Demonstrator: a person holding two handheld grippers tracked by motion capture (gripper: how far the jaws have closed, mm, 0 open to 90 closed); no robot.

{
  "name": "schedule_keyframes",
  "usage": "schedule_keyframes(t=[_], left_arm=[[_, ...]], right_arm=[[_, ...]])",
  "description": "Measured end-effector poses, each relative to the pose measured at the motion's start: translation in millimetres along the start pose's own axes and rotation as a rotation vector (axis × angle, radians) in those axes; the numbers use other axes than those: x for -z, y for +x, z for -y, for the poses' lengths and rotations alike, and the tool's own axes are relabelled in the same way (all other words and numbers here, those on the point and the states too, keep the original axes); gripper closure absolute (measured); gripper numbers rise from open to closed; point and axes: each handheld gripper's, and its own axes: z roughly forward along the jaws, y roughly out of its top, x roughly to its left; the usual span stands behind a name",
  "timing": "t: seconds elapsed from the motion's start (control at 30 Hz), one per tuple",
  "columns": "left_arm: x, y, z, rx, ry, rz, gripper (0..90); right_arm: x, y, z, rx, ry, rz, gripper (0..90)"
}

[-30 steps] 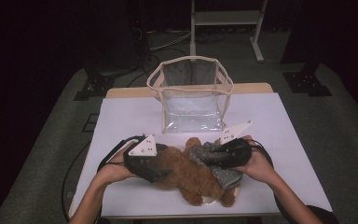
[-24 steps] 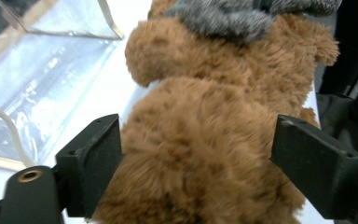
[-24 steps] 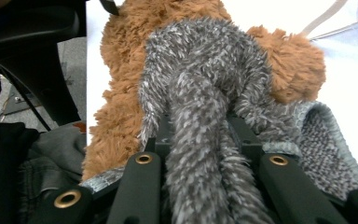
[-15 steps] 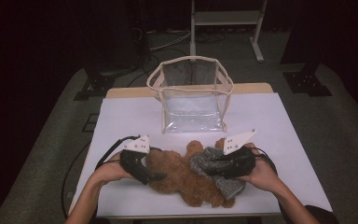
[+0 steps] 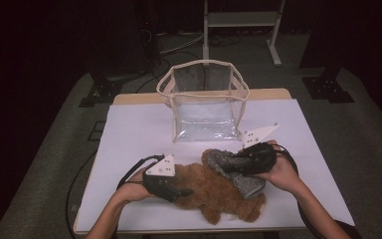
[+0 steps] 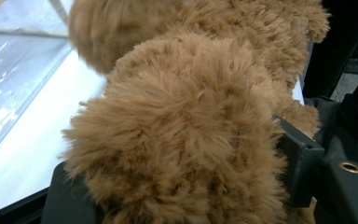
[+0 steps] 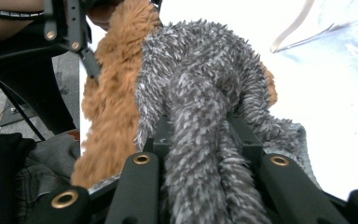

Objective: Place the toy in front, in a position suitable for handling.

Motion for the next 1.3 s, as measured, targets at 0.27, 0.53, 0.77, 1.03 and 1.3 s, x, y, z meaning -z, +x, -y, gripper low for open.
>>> schedule_keyframes(t=[0.27, 0.53, 0.77, 1.03, 1.3], left_arm=[[7.6, -2.2, -6.3, -0.024, 0.014, -0.004, 24.7], [4.7, -3.9, -18.2, -0.059, 0.028, 0.024, 32.4], [8.5, -9.3, -13.3, -0.072, 0.026, 0.009, 35.9], [13.0, -15.3, -11.3, -0.106, 0.033, 0.01, 35.8], [14.8, -16.5, -11.8, -0.125, 0.042, 0.017, 35.4]], right_arm=[[-2.5, 13.5, 15.6, 0.014, 0.014, -0.045, 68.6], [-0.8, 27.2, 14.4, 0.054, 0.022, -0.033, 68.5], [22.6, 5.9, 22.3, -0.005, -0.009, 0.001, 68.4], [41.8, -23.8, 35.2, -0.088, -0.028, 0.074, 68.2], [48.9, -47.7, 49.0, -0.166, -0.023, 0.122, 68.2]])
